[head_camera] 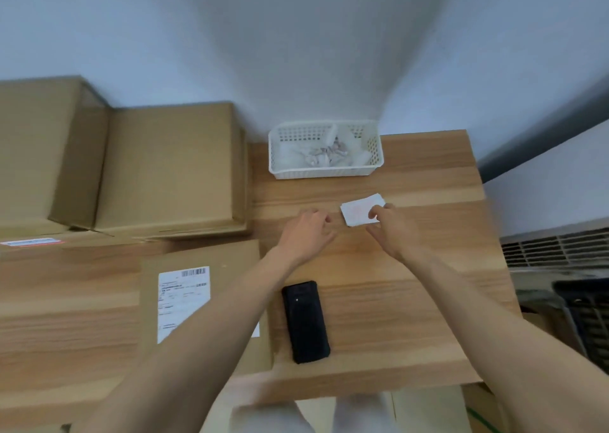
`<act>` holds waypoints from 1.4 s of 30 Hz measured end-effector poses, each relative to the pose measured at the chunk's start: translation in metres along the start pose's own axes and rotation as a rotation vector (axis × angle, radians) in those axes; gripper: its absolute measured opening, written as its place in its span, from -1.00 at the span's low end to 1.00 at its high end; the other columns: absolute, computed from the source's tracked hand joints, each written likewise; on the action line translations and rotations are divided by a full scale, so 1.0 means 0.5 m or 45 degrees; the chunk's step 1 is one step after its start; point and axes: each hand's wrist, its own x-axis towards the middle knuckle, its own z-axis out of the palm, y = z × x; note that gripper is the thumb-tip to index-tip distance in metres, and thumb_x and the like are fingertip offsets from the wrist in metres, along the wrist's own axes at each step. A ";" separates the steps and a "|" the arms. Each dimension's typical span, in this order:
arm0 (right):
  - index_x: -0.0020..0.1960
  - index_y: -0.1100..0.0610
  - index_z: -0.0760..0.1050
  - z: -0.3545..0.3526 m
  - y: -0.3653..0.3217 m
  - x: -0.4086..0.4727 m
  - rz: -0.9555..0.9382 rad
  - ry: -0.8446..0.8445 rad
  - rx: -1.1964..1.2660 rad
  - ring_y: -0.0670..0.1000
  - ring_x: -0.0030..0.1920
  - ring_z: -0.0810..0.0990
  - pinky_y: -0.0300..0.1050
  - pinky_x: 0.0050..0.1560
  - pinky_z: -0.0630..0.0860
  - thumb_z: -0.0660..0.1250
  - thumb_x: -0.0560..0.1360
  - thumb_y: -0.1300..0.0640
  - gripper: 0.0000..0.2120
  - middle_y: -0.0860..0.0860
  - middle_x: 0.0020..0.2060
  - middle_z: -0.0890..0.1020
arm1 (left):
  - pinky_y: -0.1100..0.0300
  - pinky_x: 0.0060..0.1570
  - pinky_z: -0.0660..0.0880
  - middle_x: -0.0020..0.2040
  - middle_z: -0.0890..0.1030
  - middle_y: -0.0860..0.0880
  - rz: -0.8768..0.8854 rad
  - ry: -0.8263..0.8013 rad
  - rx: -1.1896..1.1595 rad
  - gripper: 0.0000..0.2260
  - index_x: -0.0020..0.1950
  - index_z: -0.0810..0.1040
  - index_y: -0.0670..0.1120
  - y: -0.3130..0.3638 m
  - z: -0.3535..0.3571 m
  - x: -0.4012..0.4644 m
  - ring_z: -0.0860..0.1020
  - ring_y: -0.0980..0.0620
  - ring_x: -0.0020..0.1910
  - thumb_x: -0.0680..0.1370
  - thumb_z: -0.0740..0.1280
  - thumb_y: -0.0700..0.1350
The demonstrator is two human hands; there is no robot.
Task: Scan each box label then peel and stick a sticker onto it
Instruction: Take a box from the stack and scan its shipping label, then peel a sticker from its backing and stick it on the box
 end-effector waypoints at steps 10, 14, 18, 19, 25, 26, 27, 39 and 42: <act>0.43 0.08 0.41 0.004 0.091 0.144 -0.128 -0.135 0.098 0.16 0.28 0.47 0.05 0.12 0.47 0.30 0.61 0.09 -0.60 0.11 0.33 0.40 | 0.02 0.07 0.49 0.25 0.56 -0.09 -0.189 -0.002 0.037 -0.66 0.33 0.53 -0.09 0.044 0.078 0.169 0.50 -0.11 0.26 0.58 0.37 -0.01; 0.42 0.09 0.39 0.020 0.114 0.167 -0.187 -0.177 0.093 0.19 0.25 0.48 0.07 0.09 0.49 0.34 0.57 0.14 -0.57 0.14 0.33 0.35 | -0.06 0.19 0.49 0.34 0.49 -0.10 -0.213 -0.011 -0.014 -0.57 0.42 0.46 -0.09 0.041 0.106 0.187 0.43 -0.10 0.35 0.58 0.39 0.00; 0.36 0.13 0.39 0.032 0.126 0.180 -0.224 -0.145 0.108 0.18 0.18 0.52 0.00 0.00 0.49 0.36 0.56 0.17 -0.62 0.13 0.32 0.35 | -0.04 0.09 0.50 0.29 0.48 -0.08 -0.196 0.054 -0.030 -0.63 0.34 0.48 -0.10 0.038 0.129 0.202 0.44 -0.09 0.31 0.57 0.41 -0.02; 0.32 0.14 0.40 0.034 0.127 0.182 -0.235 -0.128 0.119 0.18 0.15 0.53 -0.02 -0.05 0.47 0.36 0.56 0.17 -0.64 0.12 0.30 0.36 | -0.01 0.05 0.49 0.26 0.49 -0.07 -0.197 0.079 -0.038 -0.65 0.30 0.48 -0.10 0.039 0.132 0.206 0.45 -0.09 0.28 0.57 0.42 -0.04; 0.13 0.19 0.41 0.036 0.128 0.184 -0.256 -0.048 0.195 0.13 -0.06 0.55 -0.02 -0.11 0.46 0.39 0.55 0.19 -0.77 0.09 0.19 0.40 | 0.09 -0.08 0.40 0.09 0.48 -0.03 -0.291 0.151 -0.175 -0.85 0.08 0.51 -0.12 0.042 0.136 0.223 0.46 -0.05 0.13 0.55 0.41 -0.16; 0.09 0.20 0.42 0.036 0.129 0.184 -0.254 -0.043 0.211 0.13 -0.07 0.55 -0.04 -0.13 0.43 0.38 0.55 0.21 -0.82 0.09 0.17 0.41 | 0.09 -0.08 0.39 0.07 0.48 -0.02 -0.312 0.158 -0.200 -0.89 0.04 0.52 -0.12 0.041 0.135 0.224 0.46 -0.05 0.11 0.55 0.39 -0.18; 0.05 0.20 0.43 0.037 0.129 0.185 -0.254 -0.035 0.223 0.14 -0.08 0.55 -0.05 -0.15 0.39 0.36 0.55 0.22 -0.86 0.09 0.16 0.41 | 0.09 -0.09 0.38 0.06 0.47 -0.01 -0.324 0.164 -0.218 -0.92 0.01 0.53 -0.12 0.039 0.134 0.226 0.46 -0.04 0.09 0.55 0.38 -0.18; 0.18 0.16 0.45 0.027 0.124 0.165 -0.158 0.062 0.356 0.07 -0.04 0.56 -0.09 -0.09 0.37 0.34 0.59 0.10 -0.78 0.03 0.22 0.43 | 0.03 -0.08 0.51 0.04 0.56 -0.02 -0.302 0.267 -0.310 -0.79 0.04 0.71 -0.09 0.035 0.101 0.195 0.54 -0.04 -0.01 0.65 0.31 -0.05; 0.20 0.09 0.48 0.012 0.115 0.146 -0.072 0.094 0.504 -0.03 0.01 0.53 -0.06 -0.02 0.41 0.36 0.57 0.02 -0.75 -0.07 0.19 0.47 | 0.01 -0.19 0.47 -0.18 0.62 -0.05 -0.282 0.280 -0.472 -0.78 -0.08 0.65 -0.13 0.039 0.075 0.171 0.53 -0.03 -0.20 0.65 0.28 -0.08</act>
